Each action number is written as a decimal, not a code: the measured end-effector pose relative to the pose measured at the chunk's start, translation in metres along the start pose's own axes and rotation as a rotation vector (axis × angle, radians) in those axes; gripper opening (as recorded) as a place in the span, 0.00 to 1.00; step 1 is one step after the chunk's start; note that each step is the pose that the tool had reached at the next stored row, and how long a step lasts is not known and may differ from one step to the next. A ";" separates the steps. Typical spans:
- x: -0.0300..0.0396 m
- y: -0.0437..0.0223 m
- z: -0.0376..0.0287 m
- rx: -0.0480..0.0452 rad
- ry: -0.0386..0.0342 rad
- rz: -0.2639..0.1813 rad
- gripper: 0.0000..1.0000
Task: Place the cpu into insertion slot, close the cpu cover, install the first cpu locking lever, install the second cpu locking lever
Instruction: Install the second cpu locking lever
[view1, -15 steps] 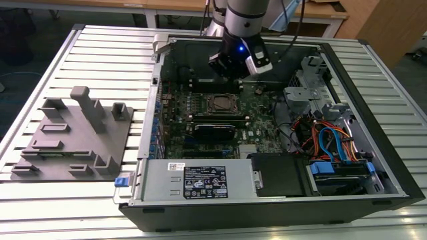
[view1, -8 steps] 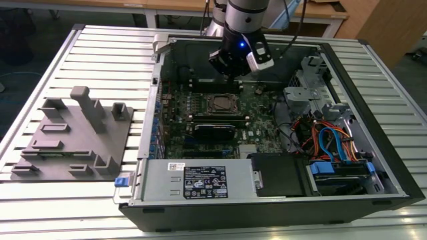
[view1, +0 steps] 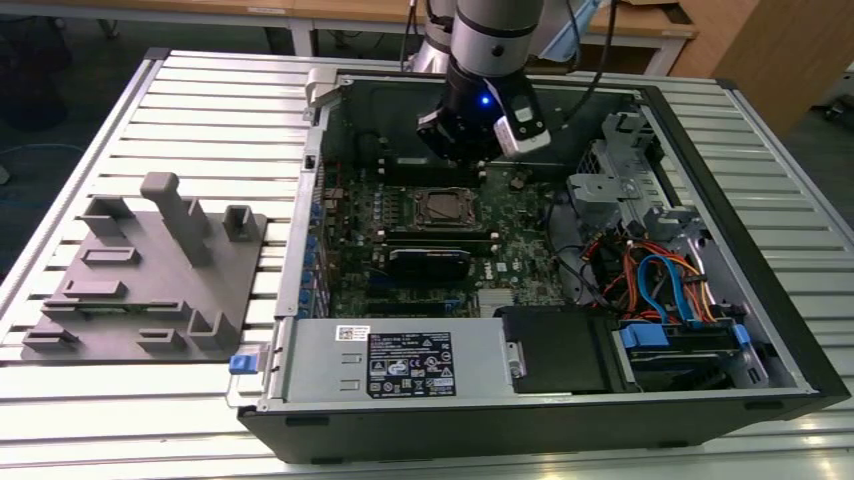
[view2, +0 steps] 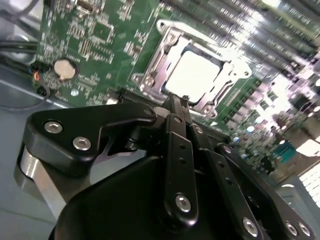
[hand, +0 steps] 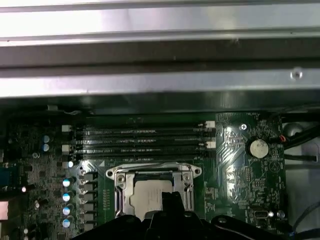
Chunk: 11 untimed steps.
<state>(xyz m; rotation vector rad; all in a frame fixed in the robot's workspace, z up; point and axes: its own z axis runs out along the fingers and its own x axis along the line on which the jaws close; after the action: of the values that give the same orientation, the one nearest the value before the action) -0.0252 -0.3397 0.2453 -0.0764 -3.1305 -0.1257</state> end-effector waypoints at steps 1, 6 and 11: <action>0.0000 -0.0038 -0.0001 -0.0001 0.0000 0.000 0.10; 0.0004 -0.0243 -0.0001 -0.0001 0.0000 0.000 0.10; 0.0011 -0.0313 0.0009 -0.0003 0.0013 0.000 0.10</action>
<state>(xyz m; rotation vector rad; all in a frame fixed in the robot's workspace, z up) -0.0279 -0.3707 0.2419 -0.0766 -3.1292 -0.1262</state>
